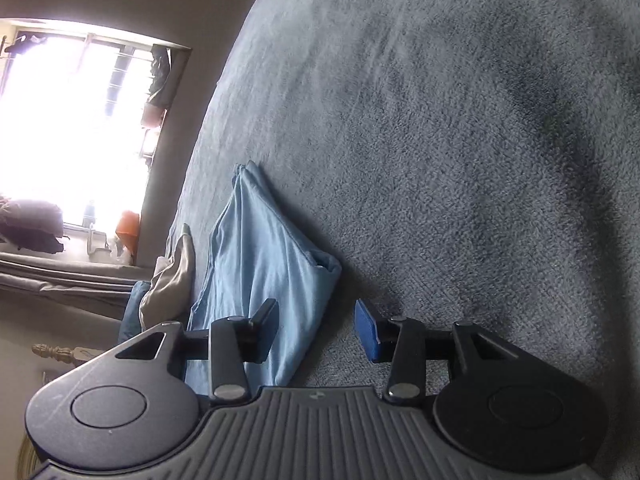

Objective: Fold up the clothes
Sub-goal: 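Move both open grippers to the side edge of the folded T-shirt, then close the left gripper on the shirt edge while the right gripper grasps further along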

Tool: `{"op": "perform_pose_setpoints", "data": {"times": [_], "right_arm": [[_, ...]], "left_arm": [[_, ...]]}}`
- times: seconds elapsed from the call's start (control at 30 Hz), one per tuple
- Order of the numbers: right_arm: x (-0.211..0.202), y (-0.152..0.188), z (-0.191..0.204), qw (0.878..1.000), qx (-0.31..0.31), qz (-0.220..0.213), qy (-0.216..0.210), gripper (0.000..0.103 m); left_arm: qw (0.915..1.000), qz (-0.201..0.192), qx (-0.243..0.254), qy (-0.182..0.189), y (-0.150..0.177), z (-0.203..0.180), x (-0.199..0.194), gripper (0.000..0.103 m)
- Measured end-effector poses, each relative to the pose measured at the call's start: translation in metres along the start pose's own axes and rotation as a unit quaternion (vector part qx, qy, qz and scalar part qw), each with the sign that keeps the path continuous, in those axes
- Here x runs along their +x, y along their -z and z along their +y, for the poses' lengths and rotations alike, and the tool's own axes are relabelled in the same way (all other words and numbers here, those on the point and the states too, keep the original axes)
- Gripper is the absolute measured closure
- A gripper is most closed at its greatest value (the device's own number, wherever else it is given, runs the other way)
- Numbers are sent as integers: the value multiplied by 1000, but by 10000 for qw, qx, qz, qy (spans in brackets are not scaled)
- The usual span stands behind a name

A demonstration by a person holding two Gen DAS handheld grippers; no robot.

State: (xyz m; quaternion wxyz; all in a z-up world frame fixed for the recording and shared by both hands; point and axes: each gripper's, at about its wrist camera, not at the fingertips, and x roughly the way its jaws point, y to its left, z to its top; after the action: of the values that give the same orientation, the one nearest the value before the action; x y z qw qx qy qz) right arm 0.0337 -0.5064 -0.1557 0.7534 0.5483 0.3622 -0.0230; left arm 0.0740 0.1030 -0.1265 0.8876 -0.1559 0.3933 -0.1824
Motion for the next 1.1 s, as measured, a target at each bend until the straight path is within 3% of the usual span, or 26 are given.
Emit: {"op": "perform_pose_setpoints", "data": {"times": [0.07,0.23,0.33,0.73,0.83,0.97,1.1], "right_arm": [[2,1,3,10000,-33,32,9,58],[8,5,0,10000,29,80,7,58],[7,6,-5,9999,74,88,29,58],[-2,5,-17,9998,162,34,65,58],[-5,4,-24,9997,227,10,105,58],[-7,5,-28,9996,264,-6,139,58],[-8,4,-23,9998,129,0,180,58]], "left_arm": [[10000,-5,-68,-6,0,2,1,77],[9991,12,-428,32,1,12,0,97],[9972,9,-743,105,3,20,-3,102],[9926,-95,-1176,299,8,40,-28,103],[9937,-96,-1093,211,11,41,-29,103],[9988,-52,-459,-154,13,29,-23,103],[9996,-7,-187,-235,14,26,-22,103]]}}
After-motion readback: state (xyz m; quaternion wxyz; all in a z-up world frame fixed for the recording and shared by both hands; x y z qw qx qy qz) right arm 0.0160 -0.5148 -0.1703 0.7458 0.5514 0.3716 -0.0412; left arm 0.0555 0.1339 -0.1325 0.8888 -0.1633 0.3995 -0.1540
